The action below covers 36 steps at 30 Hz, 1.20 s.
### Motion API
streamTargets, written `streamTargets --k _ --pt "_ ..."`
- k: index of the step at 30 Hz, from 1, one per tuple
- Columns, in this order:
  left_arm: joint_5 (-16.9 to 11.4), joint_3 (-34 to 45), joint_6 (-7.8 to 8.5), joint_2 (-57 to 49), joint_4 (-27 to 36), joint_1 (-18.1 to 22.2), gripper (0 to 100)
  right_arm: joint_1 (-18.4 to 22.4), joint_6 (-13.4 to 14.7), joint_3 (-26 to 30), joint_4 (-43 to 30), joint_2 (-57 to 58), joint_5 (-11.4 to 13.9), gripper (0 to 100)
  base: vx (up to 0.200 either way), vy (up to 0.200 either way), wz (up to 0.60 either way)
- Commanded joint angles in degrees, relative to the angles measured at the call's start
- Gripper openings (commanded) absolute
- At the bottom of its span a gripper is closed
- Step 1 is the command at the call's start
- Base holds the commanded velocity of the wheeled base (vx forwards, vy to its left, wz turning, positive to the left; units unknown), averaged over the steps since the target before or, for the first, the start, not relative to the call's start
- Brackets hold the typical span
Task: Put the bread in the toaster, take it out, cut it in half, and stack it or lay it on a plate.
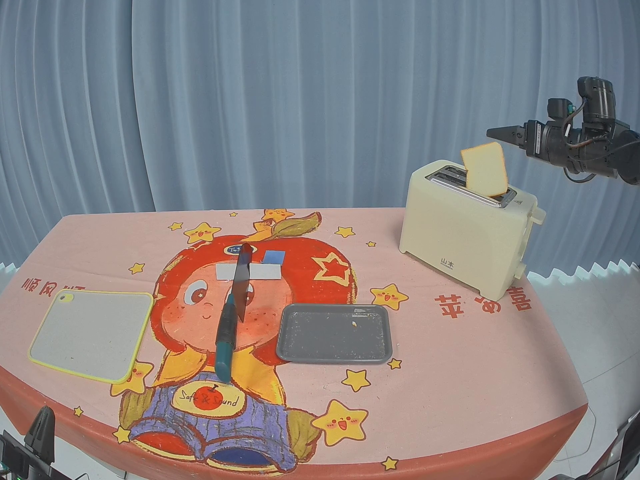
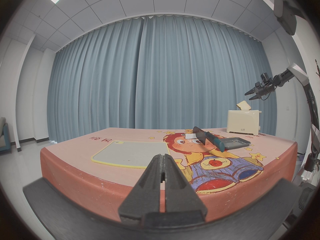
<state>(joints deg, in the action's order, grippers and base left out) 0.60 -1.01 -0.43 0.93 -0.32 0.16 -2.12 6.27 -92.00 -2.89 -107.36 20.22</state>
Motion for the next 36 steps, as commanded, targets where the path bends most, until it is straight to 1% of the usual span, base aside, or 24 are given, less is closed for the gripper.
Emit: streamTargets --k 1,9,22,28,29,36 --pt "0.0 1.0 -0.01 -0.9 0.0 0.0 0 0.3 0.2 -2.7 0.0 -4.5 0.1 100 0.0 0.0 0.0" --pt "0.0 1.0 -0.01 -0.9 0.0 0.0 0 0.6 0.2 -3.5 0.7 -7.6 0.1 100 0.0 0.0 0.0" --pt "0.0 1.0 -0.01 -0.9 0.0 0.0 0 -0.5 0.2 -8.4 0.3 -11.0 0.1 100 0.0 0.0 0.0" --pt "0.0 1.0 -0.01 -0.9 0.0 0.0 0 -0.9 0.2 -8.4 0.3 -11.4 0.1 100 0.0 0.0 0.0" --pt "0.0 1.0 -0.01 -0.9 0.0 0.0 0 -0.9 0.2 -8.4 0.3 -11.3 0.1 0 0.0 0.0 0.0" --pt "0.0 1.0 -0.01 -0.9 0.0 0.0 0 -1.0 0.2 -7.8 0.5 -10.5 0.1 0 0.0 0.0 0.0"
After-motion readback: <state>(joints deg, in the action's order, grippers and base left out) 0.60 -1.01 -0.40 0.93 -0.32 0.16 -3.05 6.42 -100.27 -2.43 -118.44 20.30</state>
